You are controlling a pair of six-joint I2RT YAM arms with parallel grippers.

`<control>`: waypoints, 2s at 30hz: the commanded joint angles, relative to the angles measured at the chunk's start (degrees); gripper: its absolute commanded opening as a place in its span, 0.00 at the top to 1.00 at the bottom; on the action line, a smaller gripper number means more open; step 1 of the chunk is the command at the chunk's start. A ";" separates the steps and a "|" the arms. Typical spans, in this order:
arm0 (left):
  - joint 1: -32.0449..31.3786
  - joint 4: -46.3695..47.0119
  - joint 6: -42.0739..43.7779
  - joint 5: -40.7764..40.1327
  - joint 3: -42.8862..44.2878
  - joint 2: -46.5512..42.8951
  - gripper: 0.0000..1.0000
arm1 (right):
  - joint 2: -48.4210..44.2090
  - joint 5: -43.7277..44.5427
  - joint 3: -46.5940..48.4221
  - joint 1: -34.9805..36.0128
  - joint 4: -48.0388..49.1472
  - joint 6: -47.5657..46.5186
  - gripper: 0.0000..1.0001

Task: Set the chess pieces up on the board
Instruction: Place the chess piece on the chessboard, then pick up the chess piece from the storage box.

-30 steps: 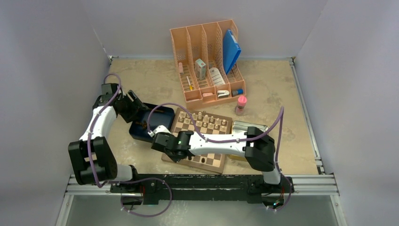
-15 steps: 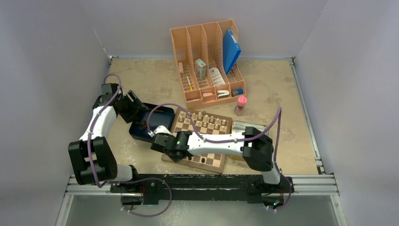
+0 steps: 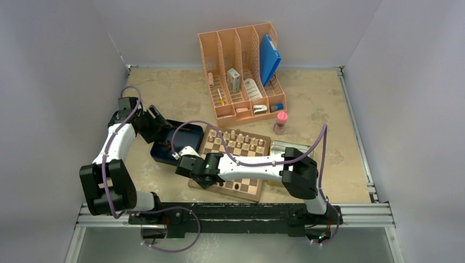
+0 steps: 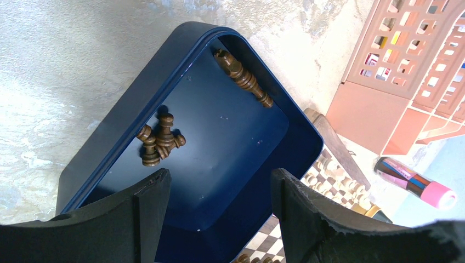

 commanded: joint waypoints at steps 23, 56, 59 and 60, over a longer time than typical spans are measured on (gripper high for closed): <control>0.51 1.00 -0.70 -1.11 -0.36 -2.81 0.34 | -1.50 2.66 -0.26 -0.37 2.83 2.32 0.70; -0.45 -0.65 -20.53 -11.26 2.21 -3.22 0.56 | -30.04 10.02 -15.76 -0.39 18.98 6.68 0.58; -3.09 -1.08 -22.23 -13.65 3.44 -2.09 0.59 | -33.83 10.32 -18.92 -0.39 21.88 6.26 0.58; -4.30 -2.31 -23.12 -15.25 4.19 -1.61 0.60 | -34.66 10.26 -19.47 -0.39 22.25 6.26 0.58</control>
